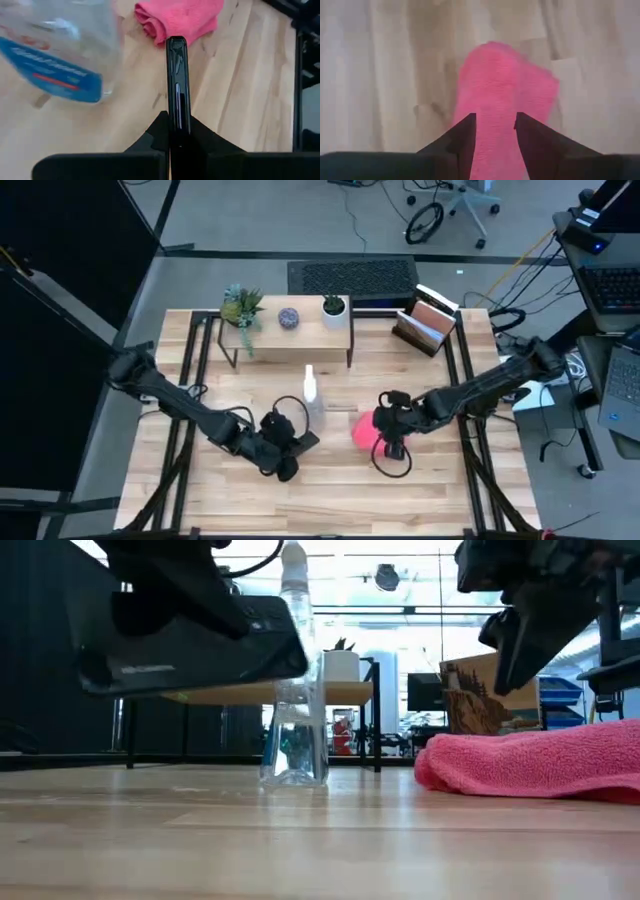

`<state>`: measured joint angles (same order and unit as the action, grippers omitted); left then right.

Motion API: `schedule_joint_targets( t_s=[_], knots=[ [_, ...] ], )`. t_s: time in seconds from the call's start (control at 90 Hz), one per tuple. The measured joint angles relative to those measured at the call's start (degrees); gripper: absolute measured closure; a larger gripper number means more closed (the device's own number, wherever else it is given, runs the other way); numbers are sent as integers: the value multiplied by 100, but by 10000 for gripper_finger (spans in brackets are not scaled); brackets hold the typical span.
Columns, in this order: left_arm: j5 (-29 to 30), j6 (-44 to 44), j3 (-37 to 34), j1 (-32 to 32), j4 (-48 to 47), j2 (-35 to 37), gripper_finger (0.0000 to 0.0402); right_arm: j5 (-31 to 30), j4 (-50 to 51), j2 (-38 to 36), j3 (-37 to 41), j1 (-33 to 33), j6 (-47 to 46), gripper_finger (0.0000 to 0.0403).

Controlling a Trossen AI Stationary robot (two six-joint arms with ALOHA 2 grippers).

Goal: Apply microfiber cloth
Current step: Wipe the back of the cellphone using the pink microfiber cloth

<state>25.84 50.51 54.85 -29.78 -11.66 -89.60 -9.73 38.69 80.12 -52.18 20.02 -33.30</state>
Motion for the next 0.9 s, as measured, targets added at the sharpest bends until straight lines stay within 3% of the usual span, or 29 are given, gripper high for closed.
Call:
schedule_joint_targets(
  t_s=[0.133, 0.4, 0.578, 0.711, 0.8, 0.9],
  knots=[
    [53, -158, -2, -30, 273, -273, 391, 558, -1, 331, 0, -38, -26, 232],
    [162, -303, -6, 30, 323, -335, 391, 321, -259, 1223, 0, -1, -165, 96],
    [164, -326, -7, 28, 391, -335, 391, 321, -726, 2003, -32, -3, -59, 60],
    [291, -343, -7, 22, 518, -335, 391, 305, -865, 2291, -76, 77, 94, 103],
    [363, -453, -7, -1, 730, -335, 391, 140, -914, 2236, -72, 223, 53, 184],
    [474, -508, -7, -4, 1003, -335, 391, 22, -922, 1978, -8, 396, -4, 305]
  ],
)
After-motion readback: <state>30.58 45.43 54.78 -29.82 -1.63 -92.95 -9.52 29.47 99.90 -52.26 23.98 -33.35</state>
